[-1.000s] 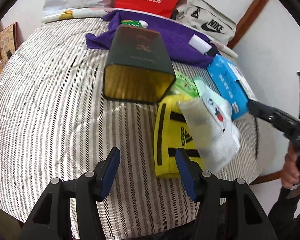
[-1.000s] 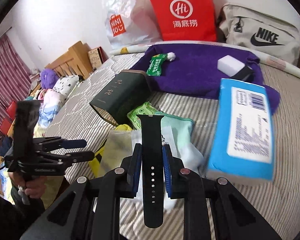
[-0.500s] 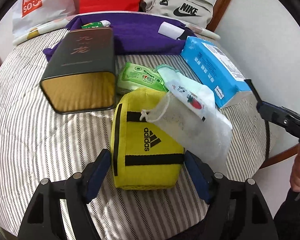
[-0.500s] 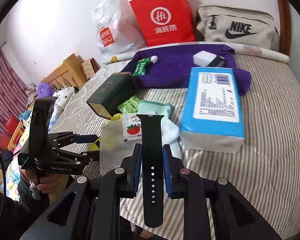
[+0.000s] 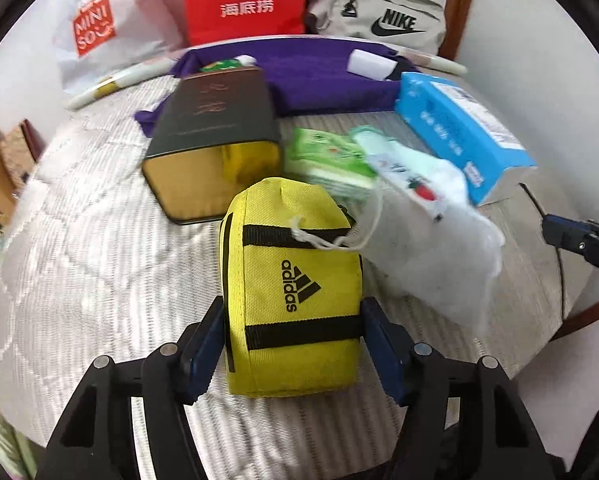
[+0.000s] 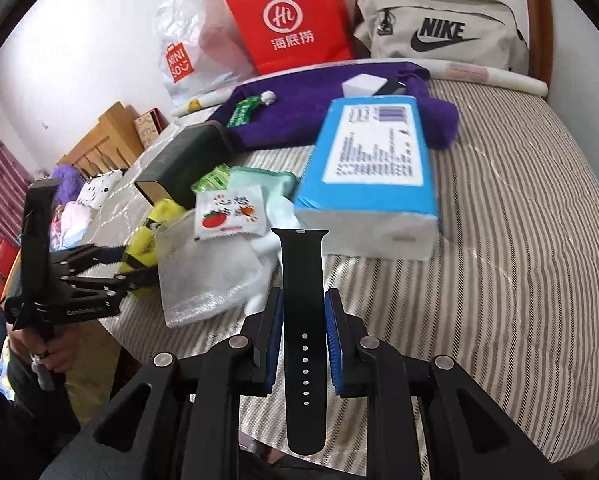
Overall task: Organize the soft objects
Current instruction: 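Lift the pouch with the left tool toward the towel while the right tool carries the strap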
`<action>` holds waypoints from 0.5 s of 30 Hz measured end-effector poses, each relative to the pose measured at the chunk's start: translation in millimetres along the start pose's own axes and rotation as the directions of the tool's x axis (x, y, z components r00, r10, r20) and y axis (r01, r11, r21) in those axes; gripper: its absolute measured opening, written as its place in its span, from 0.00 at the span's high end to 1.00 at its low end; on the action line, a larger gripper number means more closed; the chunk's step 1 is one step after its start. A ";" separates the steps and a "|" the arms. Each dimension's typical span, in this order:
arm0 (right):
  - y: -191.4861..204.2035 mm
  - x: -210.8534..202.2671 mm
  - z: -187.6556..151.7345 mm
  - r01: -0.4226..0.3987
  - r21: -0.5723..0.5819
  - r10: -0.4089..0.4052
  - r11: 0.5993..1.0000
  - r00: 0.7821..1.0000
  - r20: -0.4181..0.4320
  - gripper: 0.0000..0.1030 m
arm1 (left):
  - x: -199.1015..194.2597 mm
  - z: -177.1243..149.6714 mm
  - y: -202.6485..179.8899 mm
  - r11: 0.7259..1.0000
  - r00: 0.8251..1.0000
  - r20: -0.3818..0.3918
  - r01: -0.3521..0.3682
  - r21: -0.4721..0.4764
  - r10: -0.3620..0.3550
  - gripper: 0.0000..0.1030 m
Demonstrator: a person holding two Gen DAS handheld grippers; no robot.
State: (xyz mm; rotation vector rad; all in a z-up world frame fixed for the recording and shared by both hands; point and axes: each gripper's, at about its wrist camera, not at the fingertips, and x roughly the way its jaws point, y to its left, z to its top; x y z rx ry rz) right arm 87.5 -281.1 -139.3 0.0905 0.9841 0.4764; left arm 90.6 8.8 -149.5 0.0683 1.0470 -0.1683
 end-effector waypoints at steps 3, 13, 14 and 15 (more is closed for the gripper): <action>-8.7 3.9 -3.7 0.008 0.023 -0.008 1.000 1.000 -0.013 0.80 | 8.8 2.8 6.9 0.999 1.000 -0.025 0.014 -0.029 -0.015 0.34; -18.4 7.2 -14.0 0.038 0.044 -0.036 0.998 0.999 -0.035 0.80 | -0.9 -1.5 16.0 0.998 0.999 0.019 0.027 -0.064 -0.026 0.50; -18.0 5.9 -14.4 0.037 0.043 -0.036 0.998 0.999 -0.032 0.80 | -4.8 -2.5 18.7 0.997 0.999 0.026 0.031 -0.074 -0.029 0.50; -17.4 4.5 -15.0 0.037 0.044 -0.036 0.998 0.999 -0.029 0.80 | -7.9 -3.1 21.2 0.996 0.999 0.030 0.031 -0.085 -0.029 0.50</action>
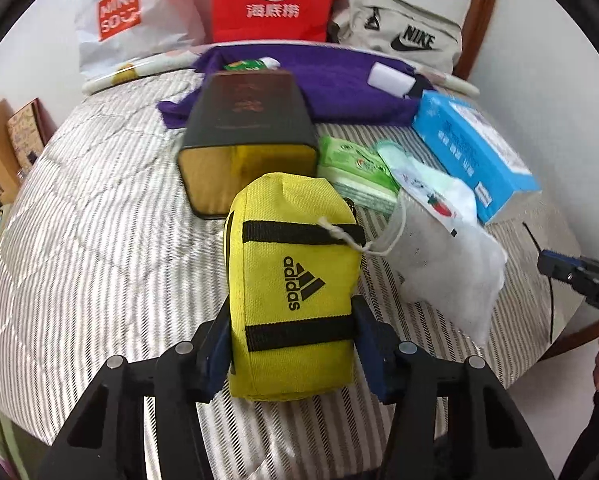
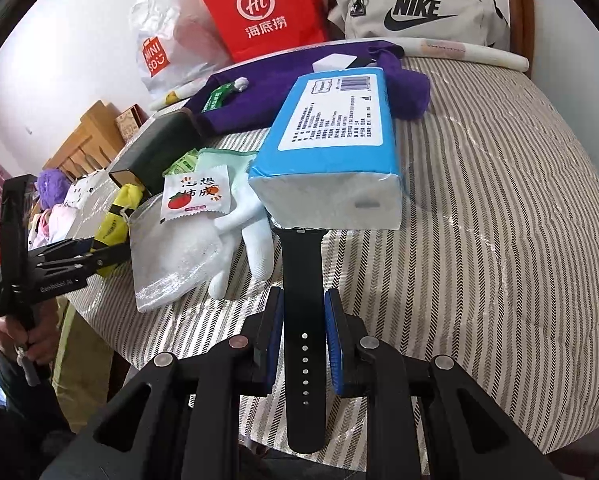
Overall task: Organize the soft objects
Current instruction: 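Lift the pouch with the left tool toward the towel while the right tool carries the strap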
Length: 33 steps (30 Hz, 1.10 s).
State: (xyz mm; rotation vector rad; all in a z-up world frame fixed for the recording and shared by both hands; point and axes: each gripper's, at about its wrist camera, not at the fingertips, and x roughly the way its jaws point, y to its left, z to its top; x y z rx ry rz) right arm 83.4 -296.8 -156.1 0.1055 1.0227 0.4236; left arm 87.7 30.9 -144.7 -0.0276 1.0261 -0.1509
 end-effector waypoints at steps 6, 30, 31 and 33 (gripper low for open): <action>7.8 -13.8 2.1 -0.008 -0.010 0.008 1.000 1.000 0.027 0.80 | -24.1 -4.5 11.9 0.999 0.999 0.035 -0.015 -0.043 0.016 0.50; 30.2 -57.6 76.8 -0.037 -0.058 0.043 0.998 0.991 0.124 0.80 | -72.2 59.8 29.7 0.989 0.993 0.112 0.059 -0.133 -0.044 0.50; 30.7 -57.8 83.1 -0.038 -0.060 0.045 0.997 0.991 0.127 0.80 | -71.9 65.7 30.3 0.989 0.993 0.114 0.057 -0.134 -0.042 0.50; 32.1 -58.2 94.5 -0.040 -0.067 0.049 0.997 0.990 0.136 0.80 | -71.8 75.8 30.8 0.990 0.992 0.119 0.051 -0.134 -0.035 0.50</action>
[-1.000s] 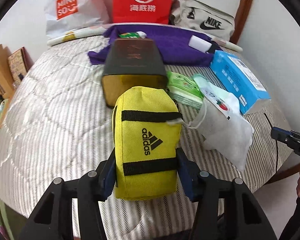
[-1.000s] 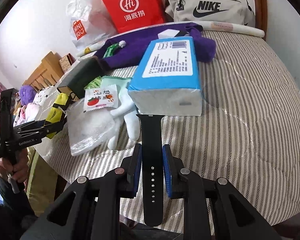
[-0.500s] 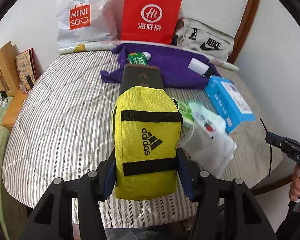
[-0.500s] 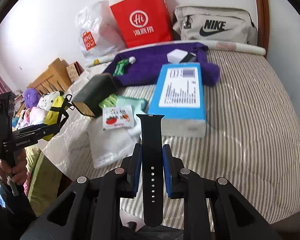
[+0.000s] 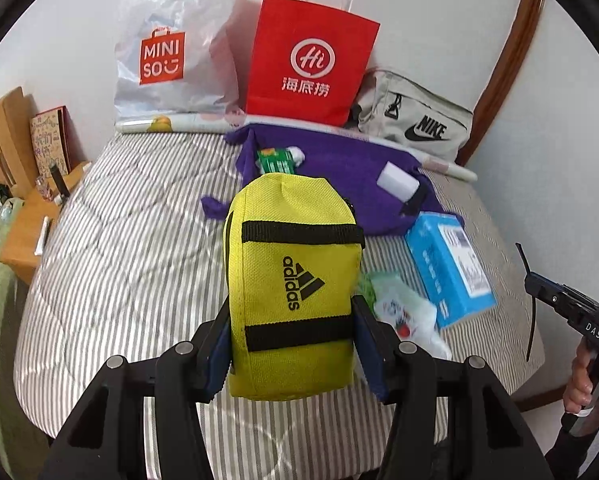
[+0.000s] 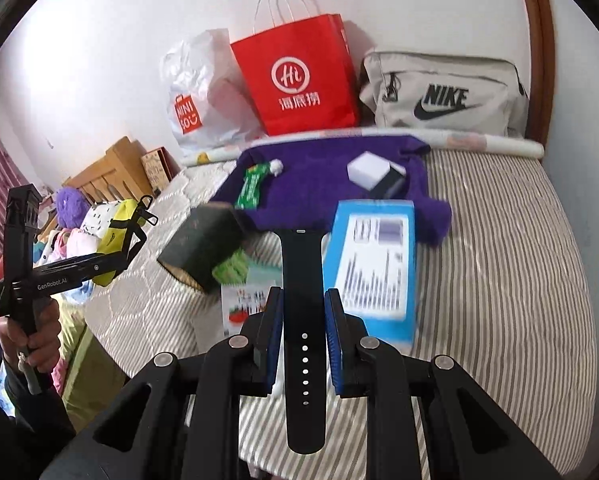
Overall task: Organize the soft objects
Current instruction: 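Lift the pouch with the left tool toward the towel while the right tool carries the strap, then lower the strap onto the towel with the right tool while the left tool drops the pouch there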
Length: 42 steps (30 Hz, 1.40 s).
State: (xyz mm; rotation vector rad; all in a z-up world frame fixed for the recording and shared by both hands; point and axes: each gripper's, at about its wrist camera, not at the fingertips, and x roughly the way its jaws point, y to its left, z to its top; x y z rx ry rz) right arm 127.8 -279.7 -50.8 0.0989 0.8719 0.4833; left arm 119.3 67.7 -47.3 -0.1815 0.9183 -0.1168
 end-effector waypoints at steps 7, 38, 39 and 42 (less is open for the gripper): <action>-1.1 17.2 40.4 -0.020 -0.014 0.020 1.000 1.000 0.009 0.80 | 13.1 33.0 -1.7 1.000 1.000 0.000 -0.001 -0.004 0.001 0.49; -40.7 160.0 156.9 0.005 -0.002 -0.005 1.000 1.000 -0.028 0.80 | 125.2 132.4 0.3 0.999 0.998 -0.067 0.024 0.029 -0.022 0.49; -41.5 165.3 158.6 0.003 -0.004 -0.003 1.000 0.999 -0.033 0.80 | 129.6 135.1 0.6 0.999 0.997 -0.072 0.025 0.029 -0.023 0.49; -42.5 181.4 163.3 0.005 -0.015 -0.006 1.000 0.998 -0.057 0.80 | 143.6 142.0 -0.3 0.999 0.995 -0.091 0.033 0.027 -0.031 0.49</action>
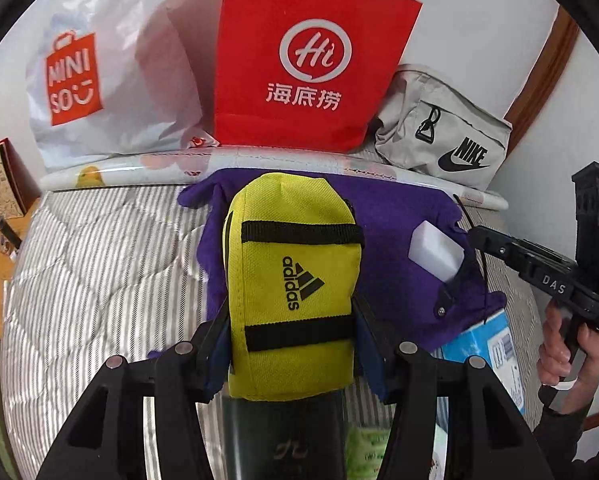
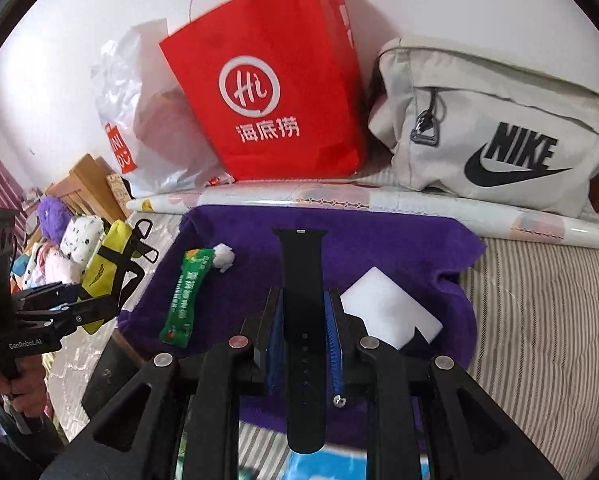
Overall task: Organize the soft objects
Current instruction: 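Lower the strap onto the towel with the right tool while the left tool drops the pouch there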
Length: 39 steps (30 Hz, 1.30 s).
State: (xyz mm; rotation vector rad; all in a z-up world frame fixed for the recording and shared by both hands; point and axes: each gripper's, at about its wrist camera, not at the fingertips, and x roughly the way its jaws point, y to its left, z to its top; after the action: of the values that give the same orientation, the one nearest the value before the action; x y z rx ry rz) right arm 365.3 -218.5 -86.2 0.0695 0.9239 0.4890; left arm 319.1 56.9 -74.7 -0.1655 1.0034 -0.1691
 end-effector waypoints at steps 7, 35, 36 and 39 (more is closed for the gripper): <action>-15.3 32.0 3.9 0.038 0.023 -0.036 0.999 0.997 -0.063 0.80 | 27.7 11.0 2.3 1.000 0.999 -0.041 0.025 -0.018 -0.026 0.49; -27.8 59.7 -2.6 0.065 0.017 -0.061 0.998 0.986 -0.152 0.57 | 87.1 16.5 3.6 0.998 0.981 -0.185 0.045 -0.033 -0.050 0.38; -26.4 56.1 -2.9 0.070 0.009 -0.068 0.998 0.988 -0.139 0.54 | 86.4 16.1 4.2 0.998 0.981 -0.187 0.051 -0.044 -0.058 0.37; -23.9 44.9 -2.6 0.061 0.000 -0.060 0.998 0.991 -0.118 0.54 | 76.8 13.1 3.5 0.998 0.982 -0.179 0.048 -0.044 -0.055 0.37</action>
State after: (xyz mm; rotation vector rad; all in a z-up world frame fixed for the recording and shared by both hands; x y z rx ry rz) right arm 394.7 -220.7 -127.6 0.0160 1.0402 0.4385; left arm 370.9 44.5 -131.6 -0.2155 1.1840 -0.2146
